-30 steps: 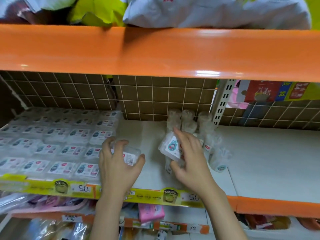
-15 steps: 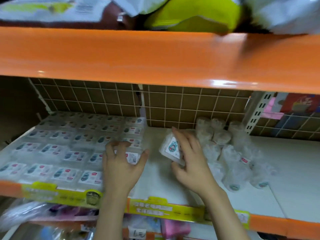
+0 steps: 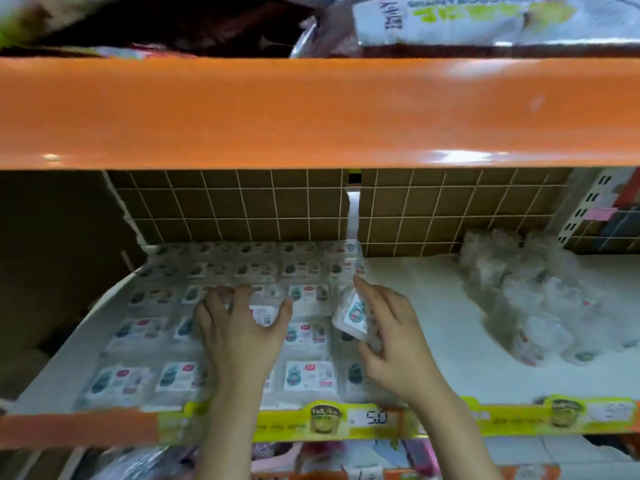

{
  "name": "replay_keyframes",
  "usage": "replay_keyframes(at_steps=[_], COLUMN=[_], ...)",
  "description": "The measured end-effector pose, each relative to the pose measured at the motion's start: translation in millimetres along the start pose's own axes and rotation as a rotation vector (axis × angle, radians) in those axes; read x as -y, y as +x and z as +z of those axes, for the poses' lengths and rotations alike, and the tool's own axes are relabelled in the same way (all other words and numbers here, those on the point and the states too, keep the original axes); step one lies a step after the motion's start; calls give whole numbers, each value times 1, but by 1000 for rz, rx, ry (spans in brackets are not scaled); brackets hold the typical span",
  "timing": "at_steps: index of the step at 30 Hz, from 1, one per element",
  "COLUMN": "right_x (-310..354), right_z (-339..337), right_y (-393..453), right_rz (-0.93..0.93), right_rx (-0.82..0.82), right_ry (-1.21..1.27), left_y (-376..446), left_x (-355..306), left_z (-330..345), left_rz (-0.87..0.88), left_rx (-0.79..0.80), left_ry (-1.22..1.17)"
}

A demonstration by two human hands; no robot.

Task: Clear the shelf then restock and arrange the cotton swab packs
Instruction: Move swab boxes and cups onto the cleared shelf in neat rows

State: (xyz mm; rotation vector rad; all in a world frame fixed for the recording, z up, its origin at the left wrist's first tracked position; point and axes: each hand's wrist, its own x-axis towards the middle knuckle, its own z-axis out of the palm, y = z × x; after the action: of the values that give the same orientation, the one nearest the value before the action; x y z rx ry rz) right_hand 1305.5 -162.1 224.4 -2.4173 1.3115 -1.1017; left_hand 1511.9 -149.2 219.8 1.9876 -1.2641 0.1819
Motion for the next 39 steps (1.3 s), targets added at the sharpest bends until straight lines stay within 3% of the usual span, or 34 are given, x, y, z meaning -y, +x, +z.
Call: replay_keyframes(at_steps=[7,14,20,24,29,35,39], right_x=[5,12,17,24,29,34,32], right_z=[7,20,31,40,45,49,52], right_y=[-8,-15,-13,-11,-11,-8,-1], right_rz=[83,103,102,85,89,122,54], right_rx=[-25,5,35,83,85,140,188], right_ry=[-80,-100,-126,-131,-106,-2,-73], left_y=[-10,-4,1,11,55,72,70], left_x=[6,10,5,12,45,62,65], left_z=[23,31,22,10,13,29,30], left_rz=[39,37,32,16,66,80,93], left_rx=[94,205,392,378,291,395,387], left_ry=[42,229,279,144,143,212,229])
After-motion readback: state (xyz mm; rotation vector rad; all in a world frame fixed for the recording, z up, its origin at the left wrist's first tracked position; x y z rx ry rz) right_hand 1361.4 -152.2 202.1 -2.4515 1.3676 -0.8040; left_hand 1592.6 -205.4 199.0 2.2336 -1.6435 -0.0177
